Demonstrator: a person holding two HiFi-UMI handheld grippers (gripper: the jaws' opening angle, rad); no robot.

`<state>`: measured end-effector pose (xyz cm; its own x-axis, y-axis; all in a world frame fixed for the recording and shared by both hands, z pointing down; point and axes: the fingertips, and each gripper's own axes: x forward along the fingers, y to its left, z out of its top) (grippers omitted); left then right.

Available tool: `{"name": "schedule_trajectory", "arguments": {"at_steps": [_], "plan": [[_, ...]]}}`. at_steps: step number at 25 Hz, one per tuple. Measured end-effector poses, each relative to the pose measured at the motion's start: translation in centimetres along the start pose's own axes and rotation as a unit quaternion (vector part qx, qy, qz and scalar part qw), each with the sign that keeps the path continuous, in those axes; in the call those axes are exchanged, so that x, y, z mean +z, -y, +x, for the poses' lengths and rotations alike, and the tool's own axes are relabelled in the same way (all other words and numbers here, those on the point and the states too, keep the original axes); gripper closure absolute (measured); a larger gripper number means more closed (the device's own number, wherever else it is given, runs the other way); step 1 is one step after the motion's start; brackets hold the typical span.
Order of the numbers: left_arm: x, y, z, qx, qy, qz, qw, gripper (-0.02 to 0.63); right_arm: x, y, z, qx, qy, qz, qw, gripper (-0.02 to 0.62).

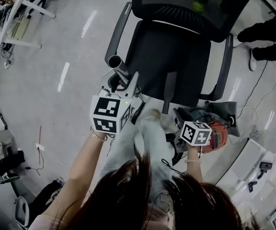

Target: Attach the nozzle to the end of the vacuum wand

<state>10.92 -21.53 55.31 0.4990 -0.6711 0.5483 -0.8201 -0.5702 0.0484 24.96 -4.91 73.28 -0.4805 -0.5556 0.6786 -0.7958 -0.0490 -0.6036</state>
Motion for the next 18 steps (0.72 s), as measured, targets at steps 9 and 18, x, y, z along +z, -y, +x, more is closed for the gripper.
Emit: {"name": "schedule_trajectory", "arguments": {"at_steps": [9, 18], "plan": [[-0.3, 0.0, 0.1, 0.004, 0.008, 0.005, 1.0000, 0.454, -3.6, 2.8, 4.3, 0.013, -0.026, 0.037, 0.999, 0.479], [-0.8, -0.4, 0.1, 0.002, 0.007, 0.007, 0.9999, 0.454, -6.1, 5.6, 8.2, 0.014, -0.055, 0.047, 0.997, 0.448]]}}
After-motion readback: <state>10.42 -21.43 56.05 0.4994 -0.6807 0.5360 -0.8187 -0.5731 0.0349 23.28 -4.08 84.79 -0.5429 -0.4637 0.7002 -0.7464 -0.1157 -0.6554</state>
